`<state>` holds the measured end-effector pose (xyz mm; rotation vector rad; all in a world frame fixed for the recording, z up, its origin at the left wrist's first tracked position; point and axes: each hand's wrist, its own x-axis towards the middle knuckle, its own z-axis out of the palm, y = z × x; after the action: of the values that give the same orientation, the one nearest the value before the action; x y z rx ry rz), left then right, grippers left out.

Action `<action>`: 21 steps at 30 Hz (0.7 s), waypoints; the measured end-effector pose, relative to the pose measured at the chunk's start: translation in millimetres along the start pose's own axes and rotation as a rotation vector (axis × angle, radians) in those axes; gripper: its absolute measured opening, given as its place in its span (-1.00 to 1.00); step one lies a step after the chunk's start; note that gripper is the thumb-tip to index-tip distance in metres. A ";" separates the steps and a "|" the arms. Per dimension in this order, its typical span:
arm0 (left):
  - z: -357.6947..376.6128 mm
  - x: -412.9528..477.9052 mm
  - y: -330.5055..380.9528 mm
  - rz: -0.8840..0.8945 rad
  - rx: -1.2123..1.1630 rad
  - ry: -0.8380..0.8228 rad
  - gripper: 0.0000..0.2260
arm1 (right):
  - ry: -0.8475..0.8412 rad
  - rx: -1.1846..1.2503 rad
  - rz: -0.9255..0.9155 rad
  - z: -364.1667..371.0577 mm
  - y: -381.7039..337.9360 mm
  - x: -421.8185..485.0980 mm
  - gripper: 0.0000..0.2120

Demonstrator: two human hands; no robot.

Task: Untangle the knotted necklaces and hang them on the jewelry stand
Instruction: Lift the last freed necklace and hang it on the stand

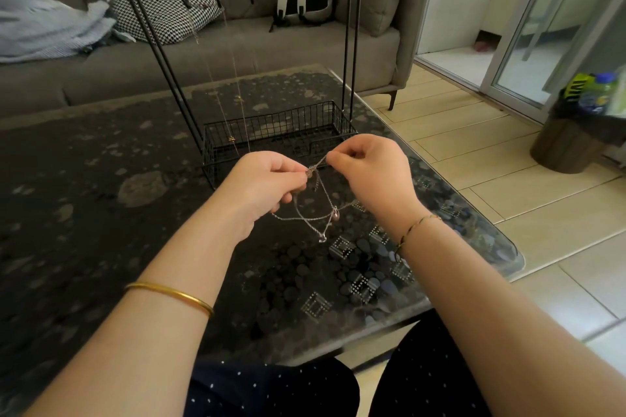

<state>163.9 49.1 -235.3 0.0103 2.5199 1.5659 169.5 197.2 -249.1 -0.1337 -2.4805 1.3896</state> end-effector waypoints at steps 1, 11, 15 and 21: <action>0.3 0.1 0.4 -0.010 0.000 -0.013 -0.90 | 0.013 0.024 0.007 0.0 0.1 0.5 -0.90; 0.3 3.9 0.0 -0.054 -0.079 0.064 -0.93 | -0.002 0.056 0.004 1.1 -0.3 0.2 -0.88; -0.9 3.3 7.0 -0.025 -0.254 0.099 -0.93 | -0.077 0.031 0.044 1.8 -2.4 -1.2 -0.89; 0.0 -3.7 13.7 0.046 -0.350 0.062 -0.91 | -0.175 0.332 0.214 2.4 -8.3 -2.7 -0.87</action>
<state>166.3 54.9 -222.6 -0.0260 2.2663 2.0326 171.9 190.3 -243.9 -0.2191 -2.3815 1.9583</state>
